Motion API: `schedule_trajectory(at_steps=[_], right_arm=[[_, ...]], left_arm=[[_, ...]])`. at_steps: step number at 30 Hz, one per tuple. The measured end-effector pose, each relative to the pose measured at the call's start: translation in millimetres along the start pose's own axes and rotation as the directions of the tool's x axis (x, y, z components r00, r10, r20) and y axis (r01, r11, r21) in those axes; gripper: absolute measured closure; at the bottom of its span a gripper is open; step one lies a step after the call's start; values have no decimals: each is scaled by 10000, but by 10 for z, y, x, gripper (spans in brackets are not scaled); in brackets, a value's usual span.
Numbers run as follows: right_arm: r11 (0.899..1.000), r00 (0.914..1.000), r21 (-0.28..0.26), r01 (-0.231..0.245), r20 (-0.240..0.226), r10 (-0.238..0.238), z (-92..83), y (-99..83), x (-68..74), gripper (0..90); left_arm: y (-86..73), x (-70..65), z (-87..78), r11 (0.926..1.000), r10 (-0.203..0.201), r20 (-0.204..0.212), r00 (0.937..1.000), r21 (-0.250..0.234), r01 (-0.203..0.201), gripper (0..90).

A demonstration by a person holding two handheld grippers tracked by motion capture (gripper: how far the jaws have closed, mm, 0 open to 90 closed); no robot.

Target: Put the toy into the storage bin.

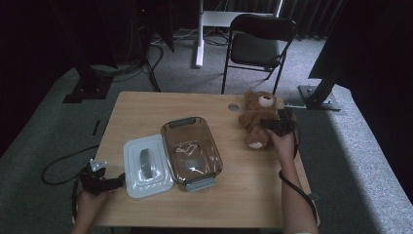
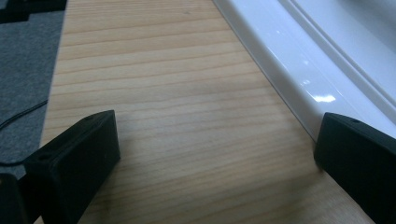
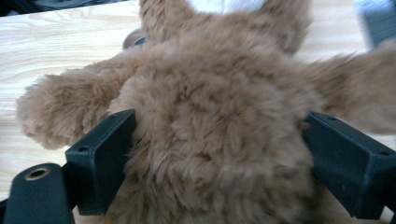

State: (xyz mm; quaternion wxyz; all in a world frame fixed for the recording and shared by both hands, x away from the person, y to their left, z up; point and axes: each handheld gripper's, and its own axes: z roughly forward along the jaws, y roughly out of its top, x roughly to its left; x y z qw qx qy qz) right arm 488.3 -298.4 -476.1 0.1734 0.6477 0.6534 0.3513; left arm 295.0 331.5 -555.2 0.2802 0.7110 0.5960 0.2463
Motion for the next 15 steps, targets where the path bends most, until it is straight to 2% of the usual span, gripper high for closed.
schedule_trajectory(at_steps=[2, 6, 10, 15], right_arm=[[9999, 9998, 91, -139, -120, 140, 41, -37, 6, 113], [9995, 9996, 241, 221, 151, -225, 98, -119, 67, 109], [9980, 9987, 400, 485, 161, -492, 142, -147, 98, 109], [9986, 9995, 417, 324, -28, -323, 170, -171, 58, 110]], left_arm=[[-1, -3, -1, 10000, 6, 11, 10000, 0, -6, 8], [0, -20, 1, 10000, -15, 11, 10000, -7, 15, 8], [-3, -44, 4, 10000, 69, 95, 9999, -66, -68, 8], [2, -52, 8, 10000, 34, 64, 10000, -56, -34, 7]])
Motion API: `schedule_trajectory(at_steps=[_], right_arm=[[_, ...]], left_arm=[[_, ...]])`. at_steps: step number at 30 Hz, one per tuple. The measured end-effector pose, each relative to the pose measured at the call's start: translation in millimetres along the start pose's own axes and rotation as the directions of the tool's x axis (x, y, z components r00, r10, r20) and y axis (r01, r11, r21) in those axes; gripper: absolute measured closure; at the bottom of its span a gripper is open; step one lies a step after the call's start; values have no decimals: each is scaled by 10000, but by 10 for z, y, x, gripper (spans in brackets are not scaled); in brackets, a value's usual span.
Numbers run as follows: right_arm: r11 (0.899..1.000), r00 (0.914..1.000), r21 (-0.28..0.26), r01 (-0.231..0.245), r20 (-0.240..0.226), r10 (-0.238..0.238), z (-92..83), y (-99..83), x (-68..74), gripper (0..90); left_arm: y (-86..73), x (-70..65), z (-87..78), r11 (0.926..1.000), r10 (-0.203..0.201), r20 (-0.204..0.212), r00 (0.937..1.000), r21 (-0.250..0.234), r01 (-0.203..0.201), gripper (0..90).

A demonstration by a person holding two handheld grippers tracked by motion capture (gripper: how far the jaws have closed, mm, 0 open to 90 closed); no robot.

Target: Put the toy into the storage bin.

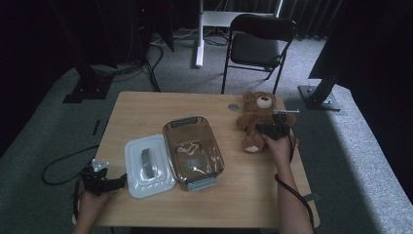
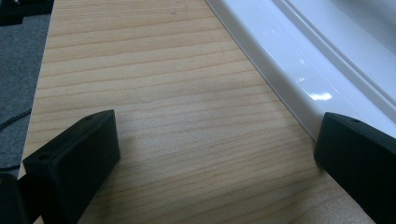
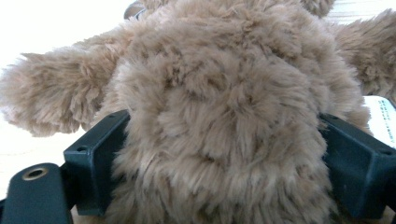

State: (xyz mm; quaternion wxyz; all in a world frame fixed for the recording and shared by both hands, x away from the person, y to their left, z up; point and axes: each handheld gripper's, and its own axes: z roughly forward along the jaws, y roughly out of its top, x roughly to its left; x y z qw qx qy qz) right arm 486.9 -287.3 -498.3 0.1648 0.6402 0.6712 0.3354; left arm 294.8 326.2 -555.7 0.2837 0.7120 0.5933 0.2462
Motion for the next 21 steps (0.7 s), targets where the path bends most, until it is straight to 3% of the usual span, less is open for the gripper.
schedule_trajectory(at_steps=[6, 9, 14, 21], right_arm=[[10000, 10000, -9, -32, -54, 32, -1, -11, -2, 111], [9998, 9997, 43, 218, 116, -219, 1, -8, 25, 138], [9973, 9970, -1, 739, 228, -739, -8, -6, 58, 309], [9963, 9957, -72, 854, 354, -851, -47, 24, 73, 537]], left_arm=[[11, -24, 10, 10000, -51, -43, 10000, -4, 51, 8], [15, -33, 15, 10000, -66, -36, 10000, -19, 66, 8], [20, -73, 18, 9999, -171, -170, 9997, 1, 171, 8], [34, -92, 31, 10000, -71, -71, 9999, 3, 71, 8]])
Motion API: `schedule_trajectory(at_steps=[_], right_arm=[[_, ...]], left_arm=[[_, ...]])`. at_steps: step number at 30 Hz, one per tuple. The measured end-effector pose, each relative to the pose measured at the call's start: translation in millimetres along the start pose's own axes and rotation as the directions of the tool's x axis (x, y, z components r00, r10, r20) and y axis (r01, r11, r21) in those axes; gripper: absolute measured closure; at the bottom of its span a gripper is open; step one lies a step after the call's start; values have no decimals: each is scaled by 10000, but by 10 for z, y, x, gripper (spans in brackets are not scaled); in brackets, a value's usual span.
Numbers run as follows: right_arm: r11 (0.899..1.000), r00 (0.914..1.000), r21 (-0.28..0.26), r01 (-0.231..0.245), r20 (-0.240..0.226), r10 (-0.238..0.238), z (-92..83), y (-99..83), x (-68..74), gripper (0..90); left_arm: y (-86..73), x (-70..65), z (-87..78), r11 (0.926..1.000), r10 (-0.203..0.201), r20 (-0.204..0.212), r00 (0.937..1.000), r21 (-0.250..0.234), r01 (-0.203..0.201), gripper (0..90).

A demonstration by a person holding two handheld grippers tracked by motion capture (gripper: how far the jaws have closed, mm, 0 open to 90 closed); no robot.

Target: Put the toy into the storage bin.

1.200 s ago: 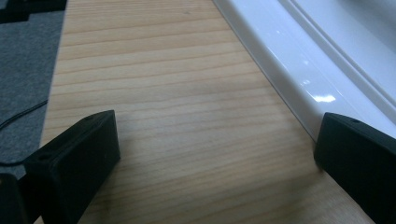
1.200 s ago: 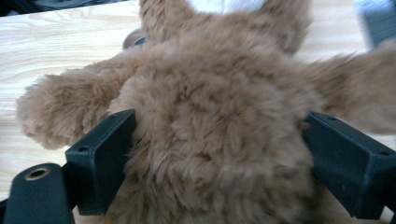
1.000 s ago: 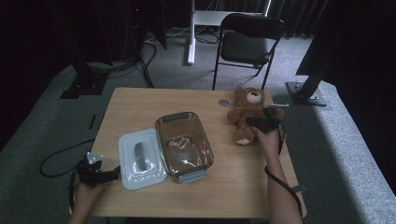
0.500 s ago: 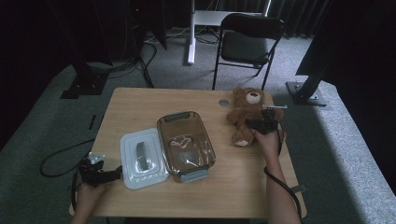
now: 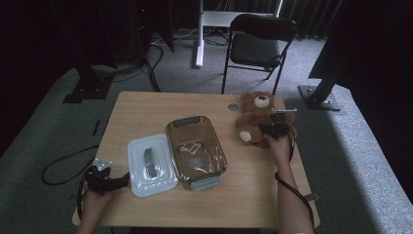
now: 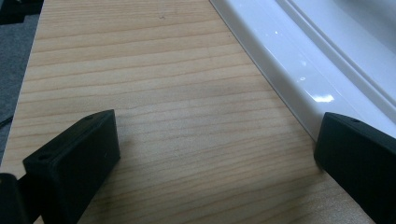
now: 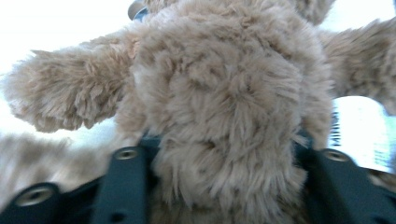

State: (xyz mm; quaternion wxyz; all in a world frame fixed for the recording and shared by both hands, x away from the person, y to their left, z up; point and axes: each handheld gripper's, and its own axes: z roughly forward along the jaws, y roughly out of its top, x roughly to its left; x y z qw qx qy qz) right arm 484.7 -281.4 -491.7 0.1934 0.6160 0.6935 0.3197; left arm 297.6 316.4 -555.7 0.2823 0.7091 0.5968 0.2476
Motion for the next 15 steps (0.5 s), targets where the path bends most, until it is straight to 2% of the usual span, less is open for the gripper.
schedule_trajectory(at_steps=[1, 5, 15], right_arm=[[9999, 10000, -127, -92, 24, 93, -20, 0, 0, 574], [9971, 9983, -486, -582, 28, 584, -87, 9, -14, 607], [9976, 9998, -667, -177, 117, 185, -294, 30, 81, 642]], left_arm=[[0, 0, 0, 10000, 8, 8, 10000, -1, -8, 8], [2, -1, 2, 10000, 46, 37, 10000, 2, -46, 8], [2, -2, 2, 10000, 82, 65, 9999, 1, -82, 8]])
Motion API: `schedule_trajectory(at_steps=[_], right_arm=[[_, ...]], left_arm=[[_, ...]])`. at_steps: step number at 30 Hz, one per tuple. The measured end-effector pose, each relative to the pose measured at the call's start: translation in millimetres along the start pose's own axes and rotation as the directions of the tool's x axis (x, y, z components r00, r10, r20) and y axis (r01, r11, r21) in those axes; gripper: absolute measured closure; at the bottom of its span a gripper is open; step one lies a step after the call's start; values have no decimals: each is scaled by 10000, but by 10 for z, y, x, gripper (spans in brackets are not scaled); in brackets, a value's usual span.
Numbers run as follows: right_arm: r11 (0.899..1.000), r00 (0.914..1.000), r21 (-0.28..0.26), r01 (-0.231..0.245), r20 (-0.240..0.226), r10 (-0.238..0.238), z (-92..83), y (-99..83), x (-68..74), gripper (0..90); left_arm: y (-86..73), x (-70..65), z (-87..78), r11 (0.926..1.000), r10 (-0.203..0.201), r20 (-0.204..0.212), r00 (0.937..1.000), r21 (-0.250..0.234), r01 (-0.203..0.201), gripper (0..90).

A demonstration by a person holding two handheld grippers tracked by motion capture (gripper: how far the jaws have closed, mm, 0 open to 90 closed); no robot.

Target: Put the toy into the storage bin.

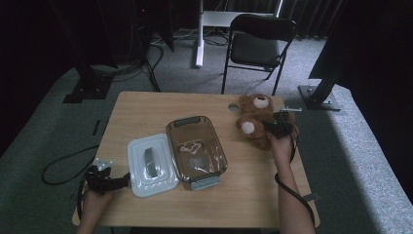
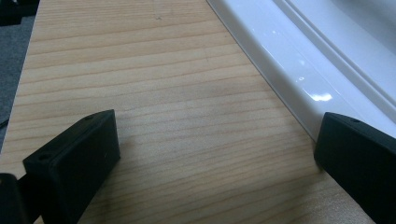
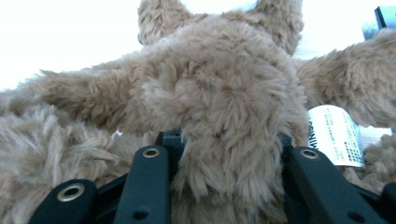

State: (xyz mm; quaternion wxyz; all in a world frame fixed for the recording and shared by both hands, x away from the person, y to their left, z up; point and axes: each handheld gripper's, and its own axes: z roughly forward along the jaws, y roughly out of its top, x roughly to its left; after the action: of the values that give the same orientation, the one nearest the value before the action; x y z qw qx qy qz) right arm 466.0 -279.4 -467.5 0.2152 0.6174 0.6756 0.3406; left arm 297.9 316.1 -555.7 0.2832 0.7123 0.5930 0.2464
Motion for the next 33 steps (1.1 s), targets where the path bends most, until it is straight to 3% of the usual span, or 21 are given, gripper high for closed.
schedule_trajectory(at_steps=[9, 14, 21, 27, 33], right_arm=[[9976, 9999, -691, 69, -146, -79, -357, -23, 125, 671], [9921, 9997, -1247, -136, -241, 107, -612, 47, 206, 671], [9787, 9960, -2027, 328, -742, -488, -969, 119, 480, 671], [9472, 9774, -3091, 849, -1588, -1394, -1413, 206, 853, 671], [9170, 9421, -3794, 1232, -2457, -2282, -1707, 201, 1229, 670]], left_arm=[[0, 0, 0, 10000, 0, 3, 10000, 4, 0, 8], [1, 2, 1, 10000, 20, 26, 10000, 6, -20, 8], [2, 2, 2, 10000, 18, 27, 10000, -2, -18, 8], [2, 3, 1, 10000, 28, 26, 10000, 6, -28, 8], [2, 3, 1, 10000, 21, 27, 10000, 5, -21, 8]])
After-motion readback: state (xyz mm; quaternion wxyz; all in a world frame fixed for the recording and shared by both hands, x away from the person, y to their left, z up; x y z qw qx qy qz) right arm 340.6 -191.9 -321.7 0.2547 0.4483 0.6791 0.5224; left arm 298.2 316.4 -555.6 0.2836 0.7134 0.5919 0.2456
